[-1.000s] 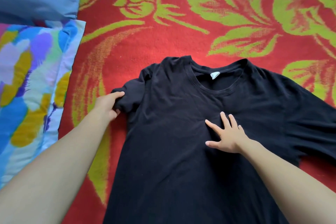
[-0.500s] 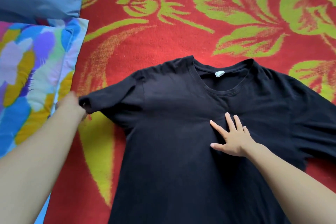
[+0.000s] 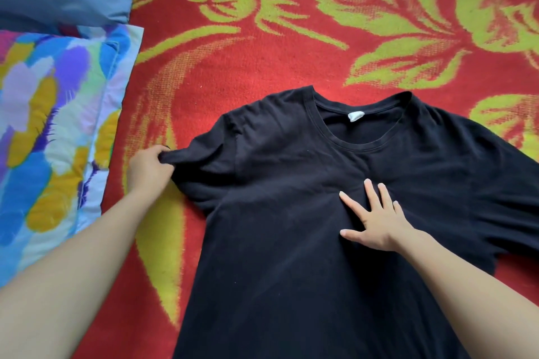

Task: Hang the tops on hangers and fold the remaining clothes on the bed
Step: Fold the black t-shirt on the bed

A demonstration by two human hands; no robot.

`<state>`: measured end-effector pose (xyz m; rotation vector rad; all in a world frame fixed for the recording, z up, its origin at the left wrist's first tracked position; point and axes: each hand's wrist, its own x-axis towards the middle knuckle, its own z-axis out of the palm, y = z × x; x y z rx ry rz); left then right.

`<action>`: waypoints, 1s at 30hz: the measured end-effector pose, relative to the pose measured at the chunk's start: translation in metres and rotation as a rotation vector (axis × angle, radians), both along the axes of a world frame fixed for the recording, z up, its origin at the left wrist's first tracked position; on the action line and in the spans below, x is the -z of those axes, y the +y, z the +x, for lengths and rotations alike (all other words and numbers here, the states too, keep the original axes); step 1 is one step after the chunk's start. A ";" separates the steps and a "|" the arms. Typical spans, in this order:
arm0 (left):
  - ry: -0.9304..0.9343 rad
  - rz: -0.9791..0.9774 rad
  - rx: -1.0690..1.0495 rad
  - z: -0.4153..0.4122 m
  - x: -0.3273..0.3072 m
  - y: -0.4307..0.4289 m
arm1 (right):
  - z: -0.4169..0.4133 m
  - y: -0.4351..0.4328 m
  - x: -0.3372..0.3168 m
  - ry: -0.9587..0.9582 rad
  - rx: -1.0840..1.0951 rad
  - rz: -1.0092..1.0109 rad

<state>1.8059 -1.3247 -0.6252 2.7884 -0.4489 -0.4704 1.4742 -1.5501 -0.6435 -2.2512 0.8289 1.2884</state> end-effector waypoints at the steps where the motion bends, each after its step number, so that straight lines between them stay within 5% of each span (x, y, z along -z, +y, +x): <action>1: 0.037 -0.027 -0.015 0.013 -0.009 -0.002 | 0.000 0.000 0.000 -0.002 -0.001 0.001; 8: 0.544 -0.264 -0.574 0.063 -0.035 -0.027 | 0.000 0.001 0.000 0.003 -0.021 -0.007; 13: 0.490 -0.291 -0.766 0.056 -0.022 -0.003 | 0.001 0.000 -0.001 0.005 -0.028 -0.009; 19: 0.710 -0.326 -0.860 0.012 -0.002 0.009 | -0.001 0.002 0.001 0.008 -0.035 -0.020; 27: 0.456 -0.734 -0.843 -0.014 0.010 0.022 | 0.000 0.002 -0.001 0.010 -0.030 -0.023; 30: 0.447 -0.681 -0.933 -0.023 0.009 0.049 | 0.000 0.003 0.000 0.004 -0.028 -0.028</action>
